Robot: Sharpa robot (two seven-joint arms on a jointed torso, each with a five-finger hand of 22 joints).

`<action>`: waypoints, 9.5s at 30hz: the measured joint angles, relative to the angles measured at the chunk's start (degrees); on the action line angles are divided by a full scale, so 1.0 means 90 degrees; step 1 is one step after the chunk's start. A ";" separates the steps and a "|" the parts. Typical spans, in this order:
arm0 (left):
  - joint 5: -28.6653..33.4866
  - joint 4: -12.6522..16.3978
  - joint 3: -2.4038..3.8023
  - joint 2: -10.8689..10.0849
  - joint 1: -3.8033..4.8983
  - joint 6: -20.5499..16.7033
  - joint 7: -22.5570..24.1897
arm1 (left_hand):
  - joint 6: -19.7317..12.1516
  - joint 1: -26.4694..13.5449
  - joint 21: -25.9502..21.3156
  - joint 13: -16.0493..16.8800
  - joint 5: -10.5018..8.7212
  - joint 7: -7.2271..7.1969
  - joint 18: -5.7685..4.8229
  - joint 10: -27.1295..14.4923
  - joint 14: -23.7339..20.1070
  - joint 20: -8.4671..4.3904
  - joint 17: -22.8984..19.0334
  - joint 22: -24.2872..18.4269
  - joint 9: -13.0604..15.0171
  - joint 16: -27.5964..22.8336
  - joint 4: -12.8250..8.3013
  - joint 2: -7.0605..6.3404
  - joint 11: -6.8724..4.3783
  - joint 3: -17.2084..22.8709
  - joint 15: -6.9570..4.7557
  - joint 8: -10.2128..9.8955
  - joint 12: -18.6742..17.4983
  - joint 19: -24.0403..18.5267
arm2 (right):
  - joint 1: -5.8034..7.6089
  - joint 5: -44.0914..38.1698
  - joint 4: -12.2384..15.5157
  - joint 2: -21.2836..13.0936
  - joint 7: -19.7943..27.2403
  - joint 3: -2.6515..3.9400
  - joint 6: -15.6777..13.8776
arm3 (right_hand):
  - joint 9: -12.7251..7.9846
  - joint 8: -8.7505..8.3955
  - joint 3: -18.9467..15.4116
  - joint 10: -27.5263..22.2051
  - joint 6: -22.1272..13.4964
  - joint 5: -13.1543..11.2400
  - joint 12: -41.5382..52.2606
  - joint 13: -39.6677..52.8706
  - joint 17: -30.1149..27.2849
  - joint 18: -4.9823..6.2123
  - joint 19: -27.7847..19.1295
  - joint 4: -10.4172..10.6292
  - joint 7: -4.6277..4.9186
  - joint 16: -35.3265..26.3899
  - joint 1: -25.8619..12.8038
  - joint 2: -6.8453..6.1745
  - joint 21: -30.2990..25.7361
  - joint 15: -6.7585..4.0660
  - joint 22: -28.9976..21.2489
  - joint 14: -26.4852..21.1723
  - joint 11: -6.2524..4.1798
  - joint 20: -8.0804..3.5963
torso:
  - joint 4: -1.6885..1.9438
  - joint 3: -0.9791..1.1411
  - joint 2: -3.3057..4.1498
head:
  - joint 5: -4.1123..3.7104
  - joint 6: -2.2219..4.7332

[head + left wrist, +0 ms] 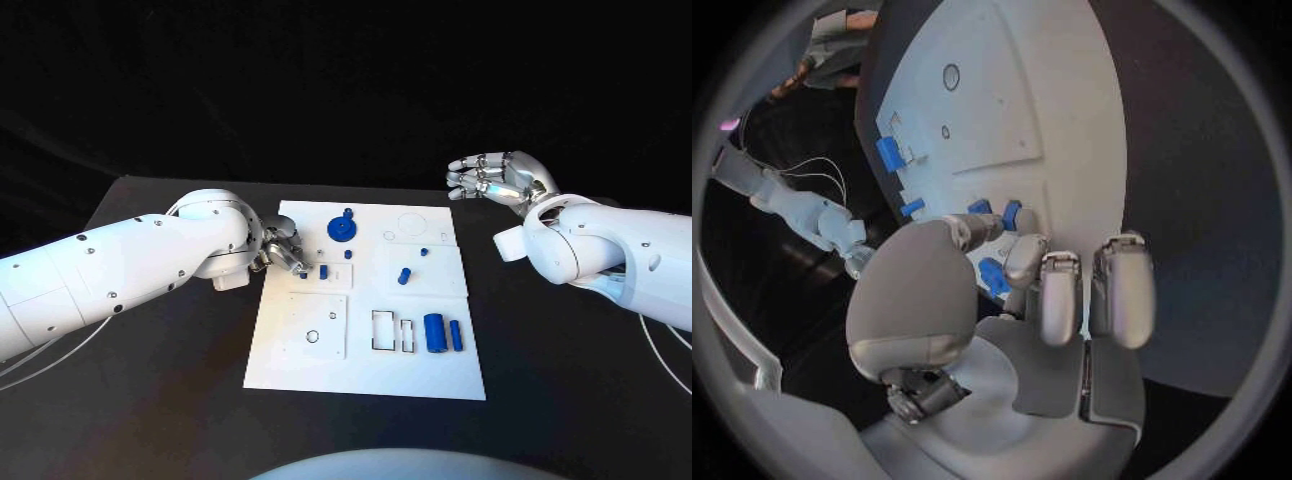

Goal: Assemble the parts on the task board

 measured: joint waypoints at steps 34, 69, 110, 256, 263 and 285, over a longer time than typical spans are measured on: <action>-0.0060 -0.0001 -0.0009 -0.0039 -0.0011 0.0037 0.0001 | 0.0229 -0.0683 0.0000 0.0137 -0.0079 -0.0181 0.0000 0.0056 -0.0001 -0.0072 0.0000 -0.0002 -0.0059 0.0000 -0.0181 -0.0100 -0.0057 -0.0431 -0.0067 -0.0086 0.0027 0.0005 | -0.0002 0.0000 -0.0005 -0.0019 0.0000 -0.0001 0.0000 | -0.0010 0.0000 -0.0026 0.0000 0.0000 0.0000 0.0000 -0.0047 -0.0025 0.0000 0.0000 -0.0026 0.0000 -0.0049 -0.0042 0.0042 0.0000 0.0000 -0.0054 0.0000 0.0000 0.0000 | 0.0002 -0.0008 -0.0002 | -0.0011 -0.0016; 0.0252 0.0133 0.0144 -0.0311 -0.0047 -0.0015 -0.0057 | 0.0263 -0.1834 0.0000 0.0003 -0.1279 -0.0168 0.0000 0.0016 -0.0005 -0.0101 0.0000 0.0002 -0.0011 0.0000 0.0135 0.0122 -0.0090 -0.2226 -0.0070 -0.0086 0.0001 -0.0012 | -0.0015 0.0005 -0.0077 -0.0023 -0.0006 -0.0002 0.0000 | -0.0015 -0.0005 -0.0052 0.0000 0.0000 0.0000 0.0000 -0.0065 -0.0032 0.0000 0.0000 0.0000 0.0000 -0.0049 -0.0041 0.0041 0.0000 0.0000 -0.0076 0.0000 0.0000 0.0000 | -0.0002 -0.0001 -0.0003 | -0.0029 0.0012; -0.1240 -0.0124 -0.0084 0.0300 -0.0136 -0.2926 0.3475 | -0.0417 0.1707 -0.3914 -0.5242 -0.1293 0.0602 0.0659 -0.3071 -0.1396 0.0469 -0.2961 -0.4884 -0.2204 -0.2324 -0.0882 -0.0505 0.0794 -0.1031 0.0624 -0.2549 -0.4503 -0.1693 | -0.0050 0.0023 -0.0103 0.0011 -0.0006 -0.0004 0.0033 | -0.0014 -0.0025 -0.0051 -0.0023 0.0000 0.0000 0.0000 -0.0085 -0.0042 0.0000 0.0000 0.0000 0.0000 -0.0074 -0.0041 0.0041 -0.0026 0.0000 -0.0094 0.0000 0.0024 0.0000 | -0.0003 -0.0004 0.0004 | -0.0051 0.0098; -0.2563 -0.0228 0.0278 0.0118 -0.0430 -0.2255 0.2868 | 0.0904 0.1504 -0.1477 -0.6042 -0.1312 0.0626 0.0349 -0.1093 -0.0105 0.0309 -0.1963 -0.1938 -0.2407 -0.1214 -0.1470 -0.0157 0.0682 -0.0103 0.0447 -0.3632 -0.6619 -0.0328 | -0.0107 0.0029 -0.0143 0.0093 0.0023 -0.0005 0.0030 | -0.0018 -0.0025 -0.0086 -0.0023 0.0000 0.0000 0.0040 -0.0124 -0.0062 0.0000 0.0000 0.0000 0.0000 -0.0098 -0.0067 0.0067 -0.0026 0.0000 -0.0157 0.0000 0.0023 0.0000 | 0.0007 -0.0004 -0.0007 | -0.0162 0.0126; -0.2525 -0.0256 0.0279 0.0009 -0.0434 -0.2173 0.2794 | 0.0924 0.1504 -0.1454 -0.6042 -0.1312 0.0606 0.0349 -0.1093 -0.0105 0.0332 -0.1990 -0.1897 -0.2407 -0.1214 -0.1470 -0.0157 0.0682 -0.0103 0.0447 -0.3633 -0.6637 -0.0305 | -0.0111 0.0029 -0.0145 0.0088 0.0024 -0.0005 0.0030 | -0.0018 -0.0025 -0.0086 -0.0023 0.0000 0.0000 0.0040 -0.0123 -0.0062 0.0000 0.0000 0.0000 0.0000 -0.0098 -0.0067 0.0067 -0.0026 0.0000 -0.0157 0.0000 0.0023 0.0000 | 0.0007 -0.0004 -0.0005 | -0.0168 0.0122; -0.2486 -0.0271 0.0279 0.0008 -0.0457 -0.2043 0.2715 | 0.0946 0.1478 -0.1429 -0.6029 -0.1312 0.0583 0.0349 -0.1048 -0.0105 0.0332 -0.2007 -0.1872 -0.2403 -0.1215 -0.1451 -0.0183 0.0682 -0.0123 0.0447 -0.3633 -0.6659 -0.0305 | -0.0119 0.0029 -0.0149 0.0088 0.0028 -0.0005 0.0030 | -0.0018 -0.0025 -0.0086 -0.0023 0.0000 0.0000 0.0040 -0.0123 -0.0061 0.0000 0.0000 0.0000 0.0000 -0.0098 -0.0067 0.0067 -0.0026 0.0000 -0.0157 0.0000 0.0023 0.0000 | -0.0003 0.0004 -0.0001 | -0.0147 0.0100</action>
